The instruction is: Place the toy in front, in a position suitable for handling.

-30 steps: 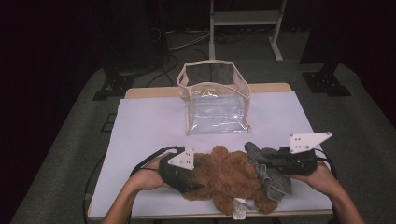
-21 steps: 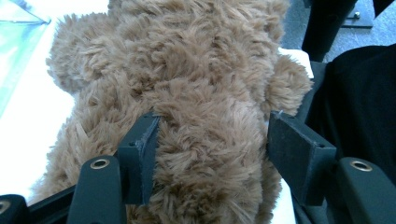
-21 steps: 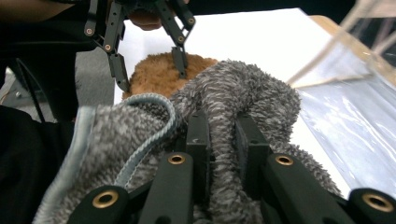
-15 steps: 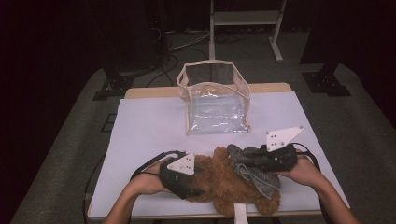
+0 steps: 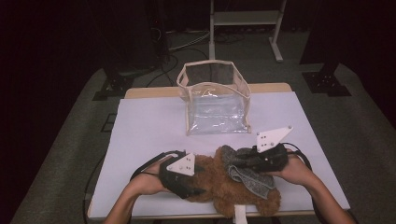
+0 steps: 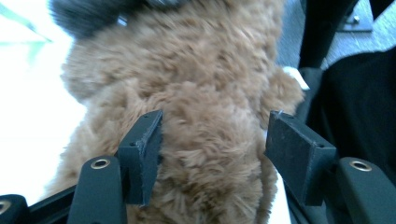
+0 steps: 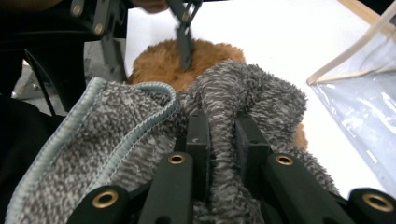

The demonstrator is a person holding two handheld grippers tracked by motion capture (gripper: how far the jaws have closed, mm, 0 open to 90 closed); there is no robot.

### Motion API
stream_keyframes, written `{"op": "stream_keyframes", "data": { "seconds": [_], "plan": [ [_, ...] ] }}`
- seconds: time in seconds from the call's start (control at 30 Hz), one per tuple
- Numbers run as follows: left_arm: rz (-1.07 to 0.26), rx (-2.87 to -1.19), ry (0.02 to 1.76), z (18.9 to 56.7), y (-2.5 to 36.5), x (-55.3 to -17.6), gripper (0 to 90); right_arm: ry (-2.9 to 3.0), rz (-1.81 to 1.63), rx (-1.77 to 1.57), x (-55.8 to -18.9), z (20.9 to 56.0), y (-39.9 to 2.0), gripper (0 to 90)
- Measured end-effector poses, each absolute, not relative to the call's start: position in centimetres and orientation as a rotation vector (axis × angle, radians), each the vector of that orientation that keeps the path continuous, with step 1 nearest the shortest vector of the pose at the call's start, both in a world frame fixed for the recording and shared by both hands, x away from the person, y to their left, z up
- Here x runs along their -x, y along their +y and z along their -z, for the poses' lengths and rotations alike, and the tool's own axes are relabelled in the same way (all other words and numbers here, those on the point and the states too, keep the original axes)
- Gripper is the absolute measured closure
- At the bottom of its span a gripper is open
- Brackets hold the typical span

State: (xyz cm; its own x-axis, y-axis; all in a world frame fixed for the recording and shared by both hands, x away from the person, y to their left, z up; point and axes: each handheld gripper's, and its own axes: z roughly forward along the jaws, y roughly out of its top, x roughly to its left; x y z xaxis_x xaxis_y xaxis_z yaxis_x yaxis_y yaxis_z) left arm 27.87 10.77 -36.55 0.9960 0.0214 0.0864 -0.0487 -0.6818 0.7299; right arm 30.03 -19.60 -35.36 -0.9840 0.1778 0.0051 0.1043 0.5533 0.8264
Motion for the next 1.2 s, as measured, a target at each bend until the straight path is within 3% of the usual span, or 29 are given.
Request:
{"op": "stream_keyframes", "data": {
  "seconds": [0.17,0.33,0.7,0.97,1.2],
  "plan": [
    [-0.175,-2.304,0.008,36.0,10.7,-28.6,36.1,2.708,-1.433,-0.261,-29.6,35.7,-20.7,77.7],
    [-0.126,-2.343,0.009,36.9,10.4,-28.9,36.4,2.712,-1.422,-0.271,-29.9,35.7,-20.9,77.7],
    [-0.126,-2.382,-0.029,37.3,10.1,-27.8,36.9,2.785,-1.285,-0.185,-32.5,35.1,-15.4,77.7],
    [-0.114,-2.373,-0.035,37.4,9.9,-27.6,36.9,2.765,-1.291,-0.288,-33.7,35.6,-17.5,77.6],
    [-0.125,-2.385,-0.042,37.3,9.8,-27.6,36.6,2.784,-1.313,-0.251,-33.8,35.9,-15.6,77.4]
  ]
}}
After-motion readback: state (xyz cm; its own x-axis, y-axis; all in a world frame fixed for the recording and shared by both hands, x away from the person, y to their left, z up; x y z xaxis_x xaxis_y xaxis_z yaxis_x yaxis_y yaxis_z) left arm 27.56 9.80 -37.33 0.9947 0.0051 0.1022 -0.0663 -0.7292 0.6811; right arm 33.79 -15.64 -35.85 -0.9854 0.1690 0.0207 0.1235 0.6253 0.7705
